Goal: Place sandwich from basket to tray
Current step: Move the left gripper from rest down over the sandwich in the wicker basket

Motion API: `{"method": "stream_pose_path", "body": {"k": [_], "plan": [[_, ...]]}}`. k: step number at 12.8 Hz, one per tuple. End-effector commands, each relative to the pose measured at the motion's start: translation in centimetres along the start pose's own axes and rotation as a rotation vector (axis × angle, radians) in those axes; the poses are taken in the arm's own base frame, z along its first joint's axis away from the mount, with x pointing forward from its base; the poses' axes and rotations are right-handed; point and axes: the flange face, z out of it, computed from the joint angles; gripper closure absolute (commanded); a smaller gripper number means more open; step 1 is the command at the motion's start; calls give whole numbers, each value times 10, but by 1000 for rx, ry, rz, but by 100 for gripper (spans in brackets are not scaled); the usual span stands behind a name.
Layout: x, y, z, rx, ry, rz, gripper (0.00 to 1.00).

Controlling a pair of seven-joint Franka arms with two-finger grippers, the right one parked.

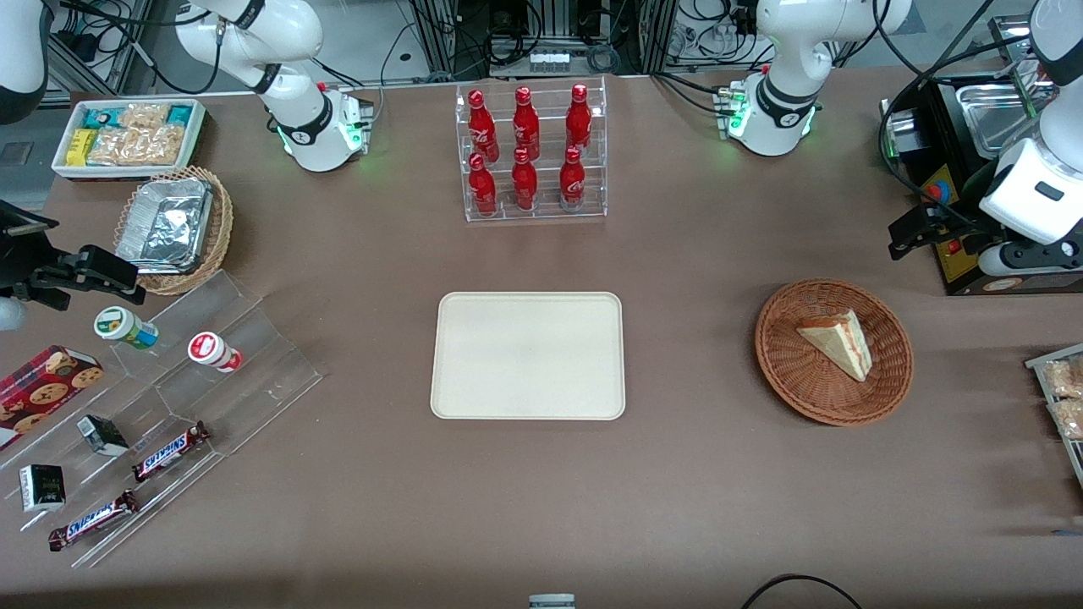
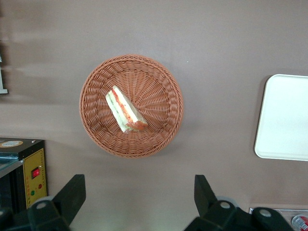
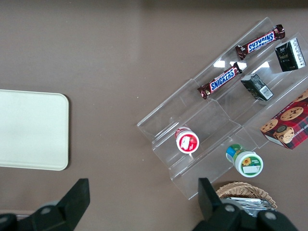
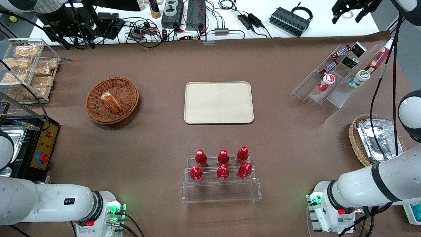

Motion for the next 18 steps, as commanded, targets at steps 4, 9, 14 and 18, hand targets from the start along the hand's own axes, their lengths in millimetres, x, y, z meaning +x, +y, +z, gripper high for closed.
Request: {"method": "stream_pose_path", "body": {"k": [4, 9, 14, 18], "plan": [[3, 0, -7, 14, -4, 4, 0], [14, -19, 17, 12, -40, -65, 0], [19, -61, 80, 22, -80, -223, 0], [18, -76, 135, 28, -87, -398, 0]]}}
